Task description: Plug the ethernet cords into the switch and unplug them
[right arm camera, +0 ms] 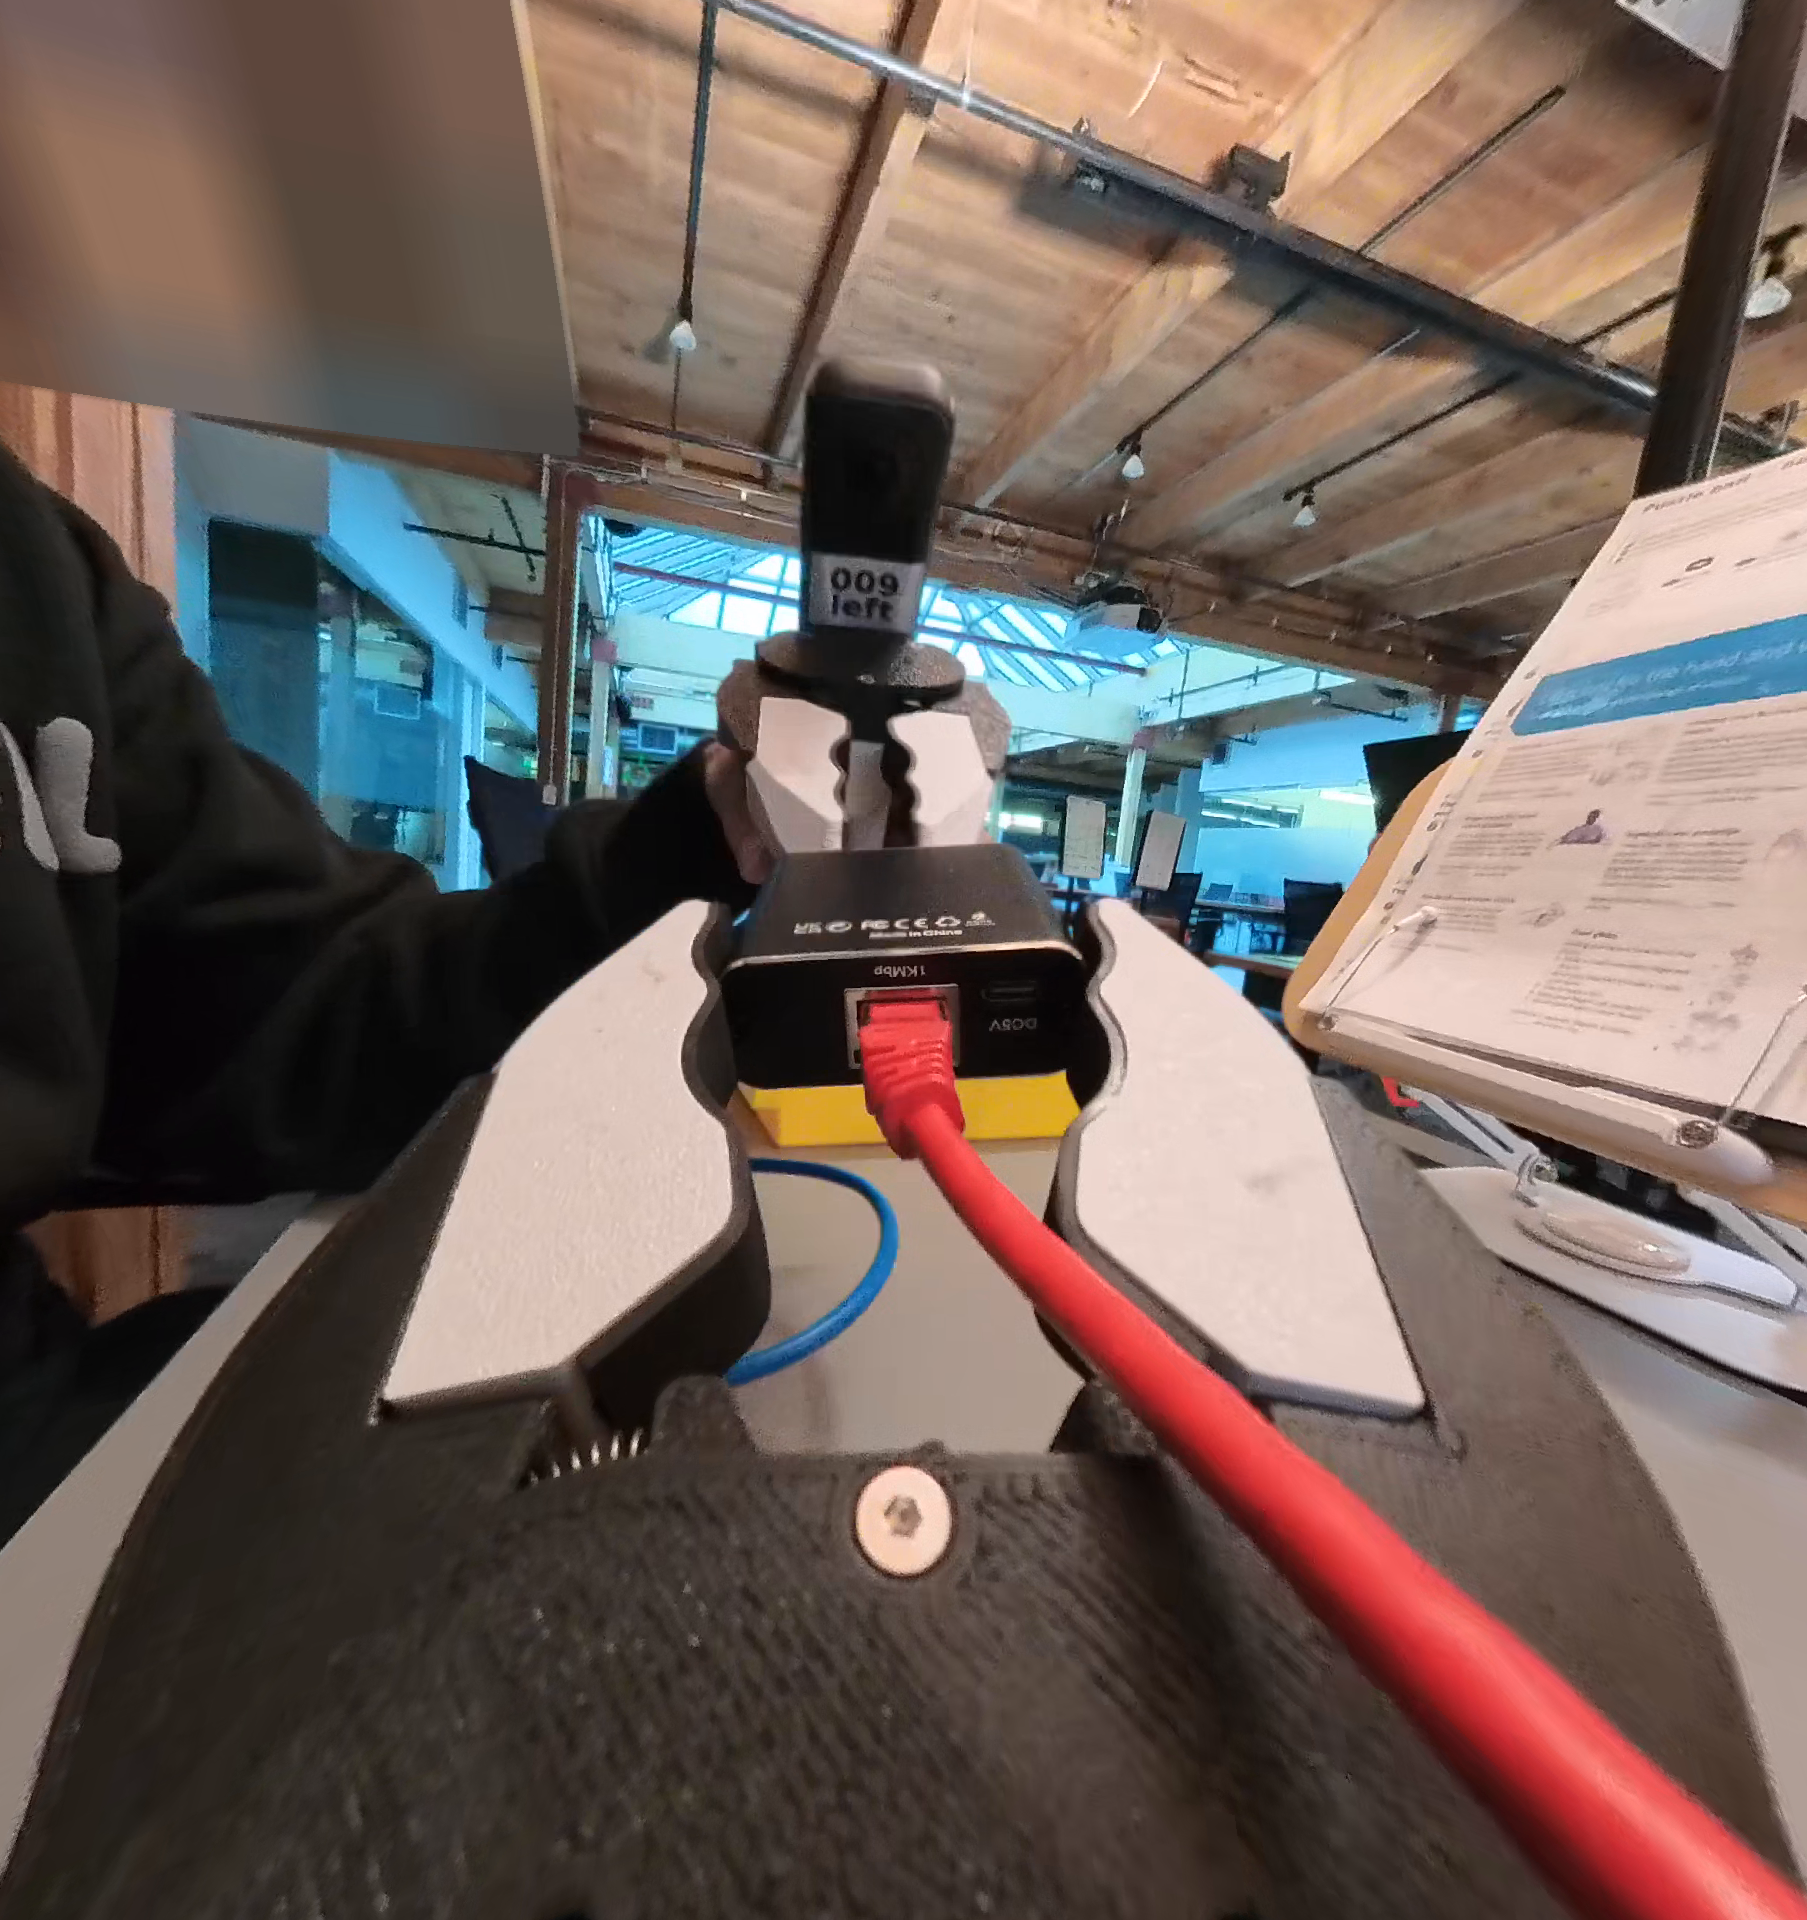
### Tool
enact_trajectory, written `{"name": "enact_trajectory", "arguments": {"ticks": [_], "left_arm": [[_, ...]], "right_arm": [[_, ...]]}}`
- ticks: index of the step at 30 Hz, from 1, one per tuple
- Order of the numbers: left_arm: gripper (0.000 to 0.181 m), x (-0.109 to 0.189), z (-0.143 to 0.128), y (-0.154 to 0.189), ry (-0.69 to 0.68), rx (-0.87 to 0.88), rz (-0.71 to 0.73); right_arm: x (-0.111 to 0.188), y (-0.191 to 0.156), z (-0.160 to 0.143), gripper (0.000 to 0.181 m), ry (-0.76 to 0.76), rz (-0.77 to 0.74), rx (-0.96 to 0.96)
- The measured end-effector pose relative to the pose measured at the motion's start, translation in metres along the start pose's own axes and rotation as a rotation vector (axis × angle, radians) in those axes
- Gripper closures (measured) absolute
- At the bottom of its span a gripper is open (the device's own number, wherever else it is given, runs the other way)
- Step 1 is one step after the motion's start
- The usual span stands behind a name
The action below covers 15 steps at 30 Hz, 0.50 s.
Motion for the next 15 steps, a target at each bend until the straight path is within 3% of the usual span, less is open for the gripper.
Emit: {"name": "enact_trajectory", "arguments": {"ticks": [2,15], "left_arm": [[0.159,-0.0024,0.0034,-0.0013,0.030,0.010,-0.011],[0.170,-0.0104,0.0003,0.0005,-0.010,-0.082,0.013]], "right_arm": [[0.0032,0.0025,0.0019,0.118,0.001,-0.018,0.019],[0.0010,0.0005,-0.0049,0.118,-0.048,-0.007,0.034]]}}
Point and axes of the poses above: each gripper's, where its closed fingertips meet, x back along the fingers, z out of its top, y = z × x across the jaws, the point moved 1 cm from there along x, back along the fingers, and after that the axes turned 15 degrees about x, right-handed, at the moved point
